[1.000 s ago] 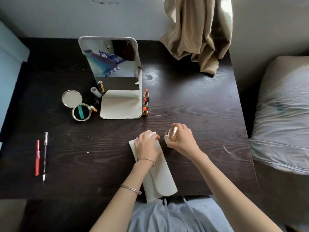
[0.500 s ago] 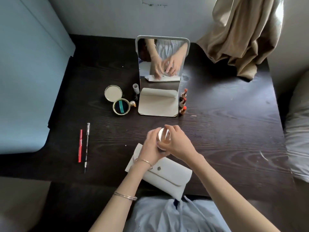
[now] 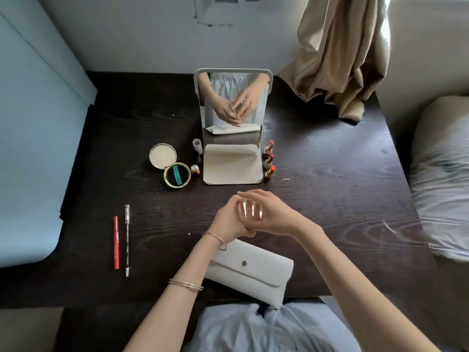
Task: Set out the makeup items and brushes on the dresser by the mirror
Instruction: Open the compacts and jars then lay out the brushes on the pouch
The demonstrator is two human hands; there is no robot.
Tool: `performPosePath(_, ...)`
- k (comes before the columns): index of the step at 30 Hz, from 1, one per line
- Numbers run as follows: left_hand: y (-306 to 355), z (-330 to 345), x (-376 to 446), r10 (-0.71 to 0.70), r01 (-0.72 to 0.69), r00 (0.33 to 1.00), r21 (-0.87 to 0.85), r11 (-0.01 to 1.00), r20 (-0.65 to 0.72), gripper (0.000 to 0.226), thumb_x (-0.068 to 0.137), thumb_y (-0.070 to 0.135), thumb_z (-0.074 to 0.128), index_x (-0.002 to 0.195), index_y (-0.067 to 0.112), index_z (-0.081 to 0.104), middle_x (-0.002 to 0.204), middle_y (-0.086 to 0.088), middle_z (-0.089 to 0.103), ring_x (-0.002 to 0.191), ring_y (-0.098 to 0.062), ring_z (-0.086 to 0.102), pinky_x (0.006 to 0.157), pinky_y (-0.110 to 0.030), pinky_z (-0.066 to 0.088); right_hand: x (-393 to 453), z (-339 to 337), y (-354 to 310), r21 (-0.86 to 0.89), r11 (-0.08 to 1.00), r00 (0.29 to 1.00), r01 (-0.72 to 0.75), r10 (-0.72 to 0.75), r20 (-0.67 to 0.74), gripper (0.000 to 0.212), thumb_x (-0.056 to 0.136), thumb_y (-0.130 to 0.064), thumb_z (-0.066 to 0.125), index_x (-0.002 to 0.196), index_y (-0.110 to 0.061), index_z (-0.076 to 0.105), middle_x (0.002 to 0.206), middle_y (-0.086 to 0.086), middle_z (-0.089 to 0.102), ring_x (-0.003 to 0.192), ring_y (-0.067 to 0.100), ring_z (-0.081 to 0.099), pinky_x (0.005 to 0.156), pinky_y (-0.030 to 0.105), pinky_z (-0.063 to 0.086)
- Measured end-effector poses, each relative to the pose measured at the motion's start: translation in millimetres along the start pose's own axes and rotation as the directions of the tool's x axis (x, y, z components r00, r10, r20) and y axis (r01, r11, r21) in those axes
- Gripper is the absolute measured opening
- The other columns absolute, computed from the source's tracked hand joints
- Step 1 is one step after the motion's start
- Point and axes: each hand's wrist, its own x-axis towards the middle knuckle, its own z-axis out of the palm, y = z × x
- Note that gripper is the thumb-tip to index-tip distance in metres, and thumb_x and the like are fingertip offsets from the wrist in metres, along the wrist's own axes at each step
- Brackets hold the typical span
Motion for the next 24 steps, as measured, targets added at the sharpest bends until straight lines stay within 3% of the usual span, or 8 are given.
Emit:
performPosePath(2, 0, 0, 1, -0.010, 0.009, 1.000, -0.037, 0.999, -0.019, 0.068, 0.058, 0.013, 0.082, 0.109, 0.031, 0.041, 0.093, 0.012, 0.059, 0.086, -0.009, 0.060, 0.067, -0.018, 0.050, 1, 3, -6, 0.037, 0.990, 0.991, -0.135, 0.135, 0.013, 0.076, 0.083, -0.049, 0.061, 0.147, -0.030, 0.024, 0.147, 0.007, 0.031, 0.134, 0.028, 0.030, 0.109, 0.038, 0.030)
performPosePath(4, 2, 0, 1, 0.012, -0.015, 0.999, -0.068, 0.998, -0.045, 0.068, 0.059, 0.010, 0.081, 0.112, 0.028, 0.043, 0.097, 0.007, 0.061, 0.091, -0.014, 0.060, 0.071, -0.022, 0.050, 4, 4, -11, -0.078, 0.954, 0.957, -0.290, 0.287, -0.043, 0.076, 0.082, -0.059, 0.055, 0.144, -0.026, 0.027, 0.138, 0.012, 0.037, 0.124, 0.032, 0.041, 0.101, 0.042, 0.040)
performPosePath(8, 1, -3, -3, 0.055, -0.055, 0.998, 0.018, 0.998, -0.036, 0.071, 0.061, 0.011, 0.079, 0.119, 0.020, 0.040, 0.096, 0.010, 0.054, 0.088, -0.010, 0.054, 0.063, -0.011, 0.042, 5, 0, -19, -0.097, 0.984, 0.988, -0.148, 0.152, 0.040, 0.063, 0.084, -0.038, 0.059, 0.140, -0.026, 0.034, 0.132, 0.008, 0.042, 0.117, 0.033, 0.047, 0.100, 0.040, 0.041)
performPosePath(11, -6, -3, -3, 0.046, -0.047, 0.998, -0.017, 0.999, -0.048, 0.071, 0.059, 0.009, 0.080, 0.118, 0.022, 0.041, 0.098, 0.008, 0.056, 0.092, -0.015, 0.058, 0.070, -0.021, 0.047, 6, 0, -24, -0.072, 0.962, 0.965, -0.262, 0.261, -0.012, 0.072, 0.083, -0.051, 0.058, 0.142, -0.021, 0.030, 0.139, 0.010, 0.035, 0.122, 0.036, 0.045, 0.099, 0.041, 0.041)
performPosePath(15, -9, -8, -5, 0.056, -0.059, 0.996, -0.041, 0.997, -0.065, 0.071, 0.059, 0.008, 0.081, 0.116, 0.023, 0.041, 0.104, 0.004, 0.056, 0.096, -0.013, 0.056, 0.070, -0.016, 0.045, 6, -2, -23, -0.162, 0.964, 0.976, -0.210, 0.216, 0.020, 0.073, 0.081, -0.040, 0.065, 0.142, -0.022, 0.030, 0.139, 0.009, 0.038, 0.120, 0.033, 0.046, 0.100, 0.039, 0.041)
performPosePath(18, -11, -7, -4, 0.083, -0.082, 0.993, 0.019, 0.996, -0.078, 0.070, 0.057, 0.013, 0.082, 0.112, 0.026, 0.040, 0.107, 0.001, 0.054, 0.099, -0.015, 0.052, 0.068, -0.015, 0.040, 4, 0, -21, -0.104, 0.948, 0.952, -0.300, 0.304, 0.027, 0.085, 0.079, -0.055, 0.061, 0.146, -0.021, 0.022, 0.145, 0.011, 0.032, 0.128, 0.035, 0.040, 0.103, 0.043, 0.038)
performPosePath(21, -5, -2, -4, 0.142, -0.137, 0.987, 0.077, 0.988, -0.077, 0.075, 0.053, 0.019, 0.087, 0.115, 0.022, 0.045, 0.108, 0.004, 0.050, 0.104, -0.011, 0.044, 0.081, -0.022, 0.044, 4, 5, -26, -0.207, 0.900, 0.923, -0.384, 0.377, -0.074, 0.069, 0.079, -0.061, 0.056, 0.127, -0.015, 0.043, 0.123, 0.010, 0.051, 0.112, 0.030, 0.051, 0.089, 0.040, 0.045)
performPosePath(24, 2, 5, -3, 0.223, -0.202, 0.971, 0.204, 0.958, -0.086, 0.077, 0.050, 0.026, 0.090, 0.116, 0.014, 0.051, 0.111, 0.003, 0.049, 0.106, -0.010, 0.037, 0.094, -0.023, 0.033, 2, -1, -22, -0.291, 0.905, 0.951, -0.310, 0.291, -0.110, 0.055, 0.075, -0.045, 0.065, 0.117, -0.015, 0.046, 0.112, 0.006, 0.055, 0.105, 0.028, 0.053, 0.081, 0.037, 0.045)
